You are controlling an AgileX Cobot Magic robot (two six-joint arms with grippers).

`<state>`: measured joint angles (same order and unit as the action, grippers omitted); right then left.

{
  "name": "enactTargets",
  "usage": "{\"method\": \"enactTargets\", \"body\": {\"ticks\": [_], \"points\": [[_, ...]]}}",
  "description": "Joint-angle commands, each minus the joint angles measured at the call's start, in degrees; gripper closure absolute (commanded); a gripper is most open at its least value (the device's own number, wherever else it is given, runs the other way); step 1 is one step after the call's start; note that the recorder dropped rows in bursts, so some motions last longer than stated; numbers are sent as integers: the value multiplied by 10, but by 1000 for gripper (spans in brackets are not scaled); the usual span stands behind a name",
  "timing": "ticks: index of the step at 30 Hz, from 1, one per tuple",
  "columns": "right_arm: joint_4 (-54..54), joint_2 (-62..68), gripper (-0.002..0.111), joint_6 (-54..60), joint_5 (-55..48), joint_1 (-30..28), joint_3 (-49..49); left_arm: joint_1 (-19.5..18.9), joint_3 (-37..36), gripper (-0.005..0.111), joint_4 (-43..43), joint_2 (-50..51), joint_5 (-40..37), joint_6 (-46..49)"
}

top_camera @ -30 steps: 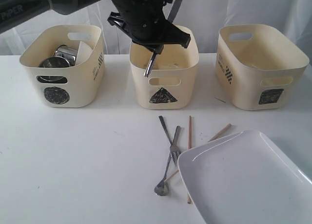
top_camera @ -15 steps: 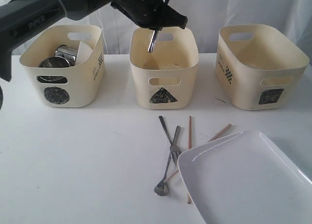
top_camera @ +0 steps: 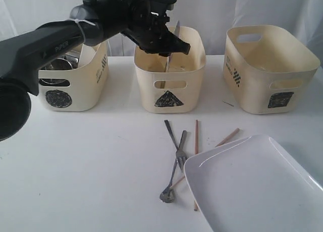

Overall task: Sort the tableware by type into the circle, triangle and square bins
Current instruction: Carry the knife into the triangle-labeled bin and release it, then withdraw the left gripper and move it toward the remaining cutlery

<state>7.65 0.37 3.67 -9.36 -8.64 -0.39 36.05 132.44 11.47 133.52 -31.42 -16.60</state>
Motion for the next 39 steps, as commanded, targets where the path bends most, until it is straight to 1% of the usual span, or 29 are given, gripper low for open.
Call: {"method": "enactTargets", "body": {"ticks": [1, 4, 6, 12, 19, 25, 31, 39], "points": [[-2, -4, 108, 4, 4, 1, 4, 1, 3, 54, -6, -20, -26, 1], [-2, -4, 108, 4, 4, 1, 4, 3, 3, 55, -6, -36, -65, 1], [-2, -4, 108, 4, 4, 1, 4, 8, 3, 56, -6, -54, -107, 1], [-2, -4, 108, 4, 4, 1, 4, 34, 3, 59, 7, -114, -212, 1], [-2, -4, 108, 4, 4, 1, 4, 72, 3, 59, 30, -176, -296, -3], [-2, -4, 108, 4, 4, 1, 4, 96, -2, 59, 48, -200, -367, -7], [-2, -4, 108, 4, 4, 1, 4, 109, -33, 59, 47, -215, -370, -7], [-2, -4, 108, 4, 4, 1, 4, 110, -34, 59, 44, -215, -362, -1]]}}
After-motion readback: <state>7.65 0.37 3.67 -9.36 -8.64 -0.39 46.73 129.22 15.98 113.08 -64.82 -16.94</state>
